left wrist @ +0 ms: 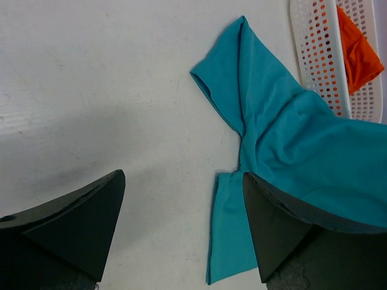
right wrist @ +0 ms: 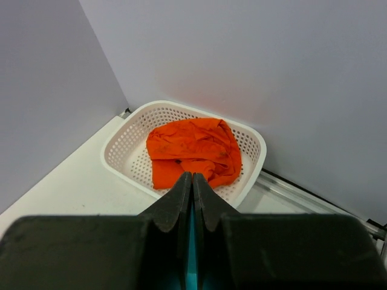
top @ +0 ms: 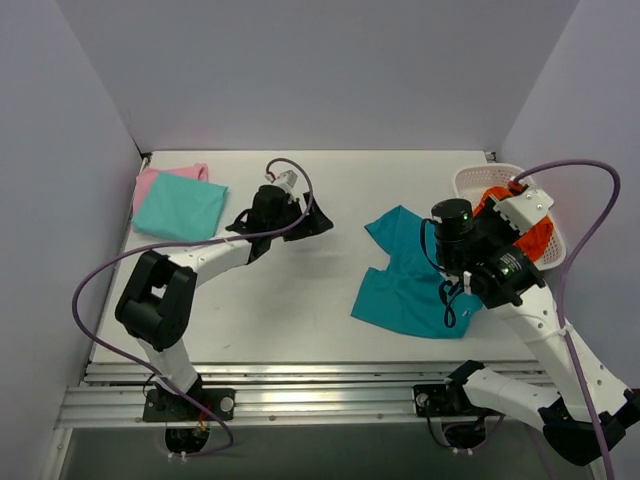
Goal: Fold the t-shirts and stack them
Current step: Flatten out the tshirt
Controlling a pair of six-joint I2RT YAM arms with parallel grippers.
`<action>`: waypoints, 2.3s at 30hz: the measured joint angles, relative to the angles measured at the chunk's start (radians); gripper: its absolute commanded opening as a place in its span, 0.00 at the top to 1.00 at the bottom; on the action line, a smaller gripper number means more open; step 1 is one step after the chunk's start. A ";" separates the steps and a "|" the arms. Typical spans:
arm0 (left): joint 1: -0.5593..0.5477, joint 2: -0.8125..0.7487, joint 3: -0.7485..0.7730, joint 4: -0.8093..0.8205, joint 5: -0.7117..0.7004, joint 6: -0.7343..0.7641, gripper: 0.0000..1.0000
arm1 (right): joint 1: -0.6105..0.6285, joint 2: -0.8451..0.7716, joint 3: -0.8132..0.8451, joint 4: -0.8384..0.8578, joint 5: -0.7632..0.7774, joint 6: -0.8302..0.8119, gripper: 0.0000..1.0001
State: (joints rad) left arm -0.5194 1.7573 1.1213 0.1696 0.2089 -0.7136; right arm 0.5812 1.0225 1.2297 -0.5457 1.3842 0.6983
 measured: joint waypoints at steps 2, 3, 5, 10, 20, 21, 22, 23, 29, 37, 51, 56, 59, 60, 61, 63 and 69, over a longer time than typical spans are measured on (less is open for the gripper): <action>-0.038 0.016 0.028 -0.048 0.002 0.000 0.08 | -0.002 -0.021 0.000 -0.021 0.008 0.021 1.00; -0.060 0.025 0.041 -0.067 0.001 0.002 0.07 | -0.005 -0.032 0.000 -0.027 0.007 0.032 1.00; -0.109 0.042 0.066 -0.102 -0.007 0.011 0.07 | -0.005 -0.050 -0.001 -0.035 0.004 0.055 0.66; -0.171 0.053 0.076 -0.150 -0.026 0.024 0.06 | -0.005 -0.098 -0.028 -0.063 -0.025 0.102 0.00; -0.108 0.064 0.121 -0.224 -0.127 0.072 0.06 | -0.005 -0.226 -0.082 0.109 -0.361 0.055 0.00; -0.096 0.080 0.145 -0.227 -0.127 0.075 0.06 | -0.003 -0.216 -0.089 0.163 -0.446 0.048 0.00; -0.084 0.095 0.165 -0.225 -0.127 0.077 0.06 | 0.007 -0.184 -0.091 0.214 -0.523 0.042 0.00; -0.069 0.106 0.177 -0.222 -0.127 0.079 0.06 | 0.047 -0.136 -0.090 0.265 -0.582 0.038 0.00; 0.054 0.098 0.138 -0.210 -0.113 0.089 0.06 | 0.428 0.388 -0.056 0.449 -0.685 0.057 0.00; 0.235 0.010 0.027 -0.210 -0.075 0.098 0.06 | 0.532 0.545 -0.264 0.490 -0.755 0.201 0.00; 0.266 -0.022 -0.026 -0.142 0.029 0.097 0.05 | 0.544 0.410 -0.560 0.480 -0.737 0.448 0.00; 0.269 -0.022 -0.031 -0.126 0.039 0.097 0.06 | 0.543 0.521 -0.553 0.539 -0.749 0.457 0.00; 0.276 -0.022 -0.040 -0.120 0.043 0.097 0.06 | 0.534 0.567 -0.546 0.606 -0.708 0.436 0.02; 0.280 -0.022 -0.043 -0.117 0.043 0.097 0.06 | 0.530 0.578 -0.543 0.627 -0.700 0.430 0.03; 0.283 -0.022 -0.045 -0.117 0.045 0.097 0.05 | 0.526 0.590 -0.539 0.649 -0.691 0.423 0.06; 0.293 -0.024 -0.050 -0.112 0.051 0.097 0.06 | 0.519 0.615 -0.531 0.691 -0.677 0.408 0.24; 0.325 -0.047 -0.090 -0.088 0.068 0.093 0.05 | 0.500 0.674 -0.541 0.851 -0.679 0.377 0.83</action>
State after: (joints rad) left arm -0.1940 1.7107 1.0317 0.0814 0.2764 -0.6201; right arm 1.0809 1.6966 0.6891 0.3058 0.7055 1.0748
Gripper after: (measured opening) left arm 0.944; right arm 0.346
